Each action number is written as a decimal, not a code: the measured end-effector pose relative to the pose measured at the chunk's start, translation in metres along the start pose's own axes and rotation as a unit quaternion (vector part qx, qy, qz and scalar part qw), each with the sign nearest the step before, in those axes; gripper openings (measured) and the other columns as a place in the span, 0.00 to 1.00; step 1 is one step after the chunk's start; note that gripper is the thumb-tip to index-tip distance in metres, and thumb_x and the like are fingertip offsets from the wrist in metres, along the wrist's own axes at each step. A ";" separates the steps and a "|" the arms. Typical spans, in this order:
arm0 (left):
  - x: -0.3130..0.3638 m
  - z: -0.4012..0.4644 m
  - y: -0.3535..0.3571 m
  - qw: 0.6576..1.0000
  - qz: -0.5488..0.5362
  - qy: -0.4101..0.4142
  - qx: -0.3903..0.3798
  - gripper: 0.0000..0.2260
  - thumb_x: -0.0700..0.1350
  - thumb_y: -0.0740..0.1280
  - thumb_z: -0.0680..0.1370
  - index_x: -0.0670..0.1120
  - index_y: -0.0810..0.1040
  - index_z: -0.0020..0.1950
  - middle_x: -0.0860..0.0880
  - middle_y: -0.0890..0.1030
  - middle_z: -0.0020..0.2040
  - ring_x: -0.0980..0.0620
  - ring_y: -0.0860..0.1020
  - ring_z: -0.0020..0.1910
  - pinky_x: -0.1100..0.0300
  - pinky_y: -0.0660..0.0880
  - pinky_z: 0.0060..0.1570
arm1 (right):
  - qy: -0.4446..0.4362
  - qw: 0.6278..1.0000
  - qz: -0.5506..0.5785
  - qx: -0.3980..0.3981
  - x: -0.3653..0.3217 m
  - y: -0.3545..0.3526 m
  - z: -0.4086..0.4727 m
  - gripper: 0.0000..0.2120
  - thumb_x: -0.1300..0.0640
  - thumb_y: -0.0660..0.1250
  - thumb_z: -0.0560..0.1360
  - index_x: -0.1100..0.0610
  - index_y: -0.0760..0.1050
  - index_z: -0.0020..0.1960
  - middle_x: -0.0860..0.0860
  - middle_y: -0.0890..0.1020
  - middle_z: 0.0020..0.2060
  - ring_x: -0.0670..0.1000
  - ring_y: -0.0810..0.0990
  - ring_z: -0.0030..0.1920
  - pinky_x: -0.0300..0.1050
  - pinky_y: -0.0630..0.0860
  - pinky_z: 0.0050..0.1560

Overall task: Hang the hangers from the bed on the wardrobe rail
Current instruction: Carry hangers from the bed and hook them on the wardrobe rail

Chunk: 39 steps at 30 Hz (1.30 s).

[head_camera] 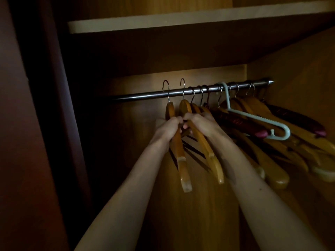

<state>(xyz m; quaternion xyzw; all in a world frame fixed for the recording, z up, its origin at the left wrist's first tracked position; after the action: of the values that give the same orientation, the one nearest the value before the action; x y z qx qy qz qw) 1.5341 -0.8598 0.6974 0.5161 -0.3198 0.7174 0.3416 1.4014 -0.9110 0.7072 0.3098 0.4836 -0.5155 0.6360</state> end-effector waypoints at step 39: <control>-0.043 -0.017 0.054 0.995 0.003 0.093 0.032 0.06 0.53 0.71 0.76 0.53 0.79 0.42 0.53 0.84 0.41 0.55 0.83 0.43 0.59 0.80 0.45 | -0.069 0.977 -0.190 0.072 0.028 -0.060 -0.014 0.11 0.47 0.67 0.78 0.53 0.83 0.50 0.46 0.83 0.41 0.42 0.79 0.42 0.35 0.73 0.39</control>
<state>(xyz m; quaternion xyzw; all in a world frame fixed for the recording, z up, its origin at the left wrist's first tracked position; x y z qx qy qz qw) 1.4913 -0.8828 0.6459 0.4570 -0.2649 0.7733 0.3507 1.3395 -0.9252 0.6828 0.2213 0.4498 -0.6805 0.5345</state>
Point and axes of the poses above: each hand's wrist, its own z-axis towards the middle knuckle, its own y-axis out of the palm, x = y × z, the point moved 8 cm from there along z, towards the middle knuckle
